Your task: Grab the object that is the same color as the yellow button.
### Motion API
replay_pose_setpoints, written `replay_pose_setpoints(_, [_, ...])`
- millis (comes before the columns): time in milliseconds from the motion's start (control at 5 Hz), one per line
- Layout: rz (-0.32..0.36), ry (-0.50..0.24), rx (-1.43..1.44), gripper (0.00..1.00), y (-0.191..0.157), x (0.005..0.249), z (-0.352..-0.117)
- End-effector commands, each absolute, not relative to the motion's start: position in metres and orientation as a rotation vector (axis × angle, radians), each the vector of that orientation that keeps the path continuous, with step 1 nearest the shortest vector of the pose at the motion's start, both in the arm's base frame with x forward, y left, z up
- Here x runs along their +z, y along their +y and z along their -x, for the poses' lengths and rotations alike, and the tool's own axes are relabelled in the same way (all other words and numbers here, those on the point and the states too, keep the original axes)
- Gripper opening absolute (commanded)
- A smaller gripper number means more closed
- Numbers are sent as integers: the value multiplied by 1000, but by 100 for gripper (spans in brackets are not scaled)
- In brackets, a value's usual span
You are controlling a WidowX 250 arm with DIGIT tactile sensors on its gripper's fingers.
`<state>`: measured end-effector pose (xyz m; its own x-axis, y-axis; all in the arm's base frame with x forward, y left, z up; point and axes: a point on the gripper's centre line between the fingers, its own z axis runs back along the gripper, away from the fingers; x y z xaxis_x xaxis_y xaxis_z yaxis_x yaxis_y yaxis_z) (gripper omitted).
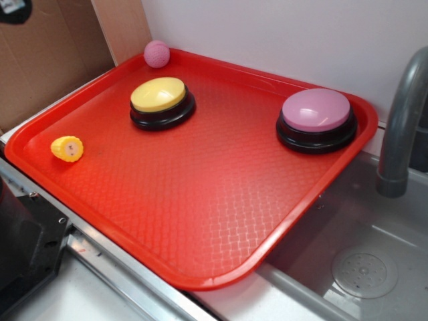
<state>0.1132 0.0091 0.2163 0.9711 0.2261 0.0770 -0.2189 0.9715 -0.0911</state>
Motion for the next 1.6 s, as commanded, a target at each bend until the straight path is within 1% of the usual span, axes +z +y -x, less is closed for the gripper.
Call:
replay_pose_setpoints(0, [123, -98, 528, 100, 57, 181, -117])
replay_pose_setpoints(200, [110, -113, 736, 100, 77, 154, -118])
replay_pose_setpoints(400, [4, -99, 981, 100, 91, 122, -118])
replay_pose_setpoints(600, [-61, -130, 1182, 100, 98, 91, -127])
replay_pose_setpoints(800, [-110, -135, 1295, 100, 103, 65, -140])
replay_pose_setpoints(1000, [-105, -111, 1340, 100, 105, 45, -146])
replay_pose_setpoints(1200, [-87, -108, 1369, 100, 103, 31, -149])
replay_pose_setpoints(1400, [-29, -102, 1372, 100, 95, 15, -151])
